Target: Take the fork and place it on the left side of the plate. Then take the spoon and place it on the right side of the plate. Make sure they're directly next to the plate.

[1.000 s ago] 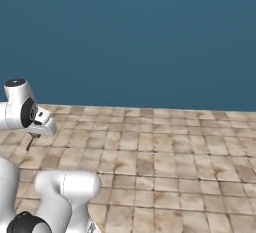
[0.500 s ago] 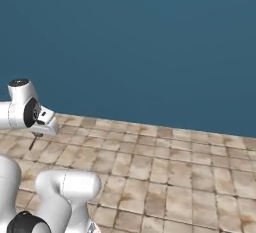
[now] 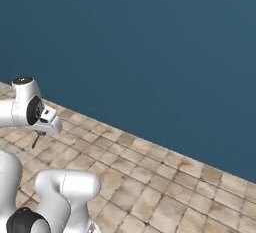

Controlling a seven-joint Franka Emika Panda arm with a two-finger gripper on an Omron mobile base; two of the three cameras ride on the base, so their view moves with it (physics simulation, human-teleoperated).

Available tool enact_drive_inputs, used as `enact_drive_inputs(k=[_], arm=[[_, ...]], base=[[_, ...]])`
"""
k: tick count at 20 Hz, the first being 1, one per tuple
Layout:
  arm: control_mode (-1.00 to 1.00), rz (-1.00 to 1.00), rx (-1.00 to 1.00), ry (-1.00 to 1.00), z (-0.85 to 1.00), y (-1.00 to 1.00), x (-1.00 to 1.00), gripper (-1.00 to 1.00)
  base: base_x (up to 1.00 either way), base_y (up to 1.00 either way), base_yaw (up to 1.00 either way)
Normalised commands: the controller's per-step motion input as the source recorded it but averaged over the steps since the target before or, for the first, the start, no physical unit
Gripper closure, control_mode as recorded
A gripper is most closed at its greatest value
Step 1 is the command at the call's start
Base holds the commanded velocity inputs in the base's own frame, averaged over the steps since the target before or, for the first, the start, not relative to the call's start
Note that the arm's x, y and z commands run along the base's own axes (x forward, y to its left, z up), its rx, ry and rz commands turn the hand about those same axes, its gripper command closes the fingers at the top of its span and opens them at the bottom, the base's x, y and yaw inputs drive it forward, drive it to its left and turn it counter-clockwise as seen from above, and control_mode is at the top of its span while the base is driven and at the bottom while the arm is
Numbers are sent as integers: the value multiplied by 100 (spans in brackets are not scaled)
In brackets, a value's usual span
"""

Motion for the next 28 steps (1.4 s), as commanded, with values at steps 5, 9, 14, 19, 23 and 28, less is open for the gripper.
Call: enact_drive_inputs(k=[5,9,14,19,23,28], arm=[[100,0,0,0,0,0,0,100],[100,0,0,0,0,0,0,100],[100,0,0,0,0,0,0,100],[100,0,0,0,0,0,0,100],[100,0,0,0,0,0,0,100],[100,0,0,0,0,0,0,100]], base=[[100,0,59],[100,0,54],[100,0,55],[100,0,58],[100,0,57],[100,0,57]])
